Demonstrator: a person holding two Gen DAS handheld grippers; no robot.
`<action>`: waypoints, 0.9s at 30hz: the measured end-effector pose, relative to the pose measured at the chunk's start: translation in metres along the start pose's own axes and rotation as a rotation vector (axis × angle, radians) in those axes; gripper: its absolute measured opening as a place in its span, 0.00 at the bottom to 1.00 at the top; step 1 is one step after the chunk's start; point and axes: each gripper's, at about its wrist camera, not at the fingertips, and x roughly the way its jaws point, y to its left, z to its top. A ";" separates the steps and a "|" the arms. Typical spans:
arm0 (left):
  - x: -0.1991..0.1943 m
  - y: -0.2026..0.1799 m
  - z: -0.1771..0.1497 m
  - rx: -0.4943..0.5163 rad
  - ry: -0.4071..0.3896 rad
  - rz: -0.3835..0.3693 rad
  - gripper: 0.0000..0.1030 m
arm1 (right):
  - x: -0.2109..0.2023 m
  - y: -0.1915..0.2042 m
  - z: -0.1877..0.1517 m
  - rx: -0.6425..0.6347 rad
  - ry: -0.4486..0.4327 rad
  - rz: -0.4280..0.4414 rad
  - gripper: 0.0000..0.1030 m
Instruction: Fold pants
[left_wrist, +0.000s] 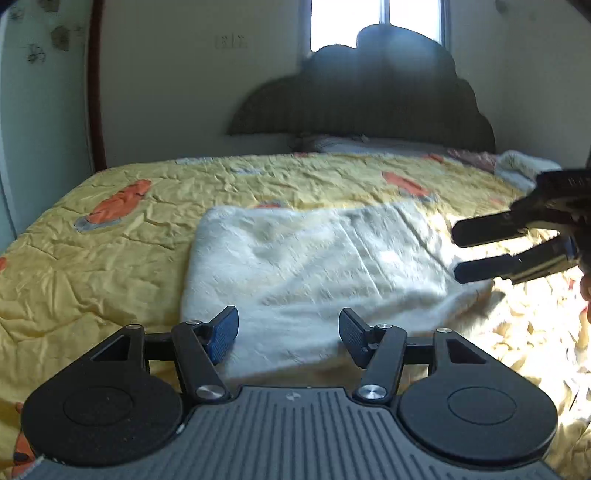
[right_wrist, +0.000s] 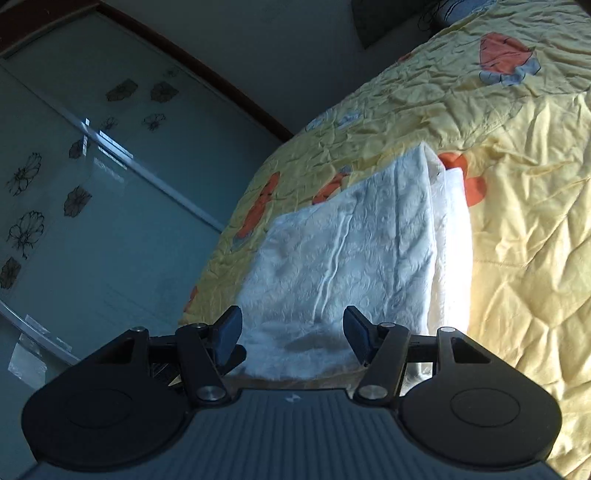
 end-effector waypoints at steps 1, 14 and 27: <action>0.003 -0.005 -0.006 0.030 0.001 0.018 0.65 | 0.010 -0.005 -0.008 -0.030 0.034 -0.043 0.56; -0.014 0.047 0.045 -0.086 -0.093 -0.055 0.81 | -0.041 -0.009 0.039 -0.009 -0.197 -0.005 0.79; 0.154 0.120 0.102 -0.421 0.213 -0.132 0.67 | 0.045 -0.071 0.117 0.080 -0.033 -0.180 0.83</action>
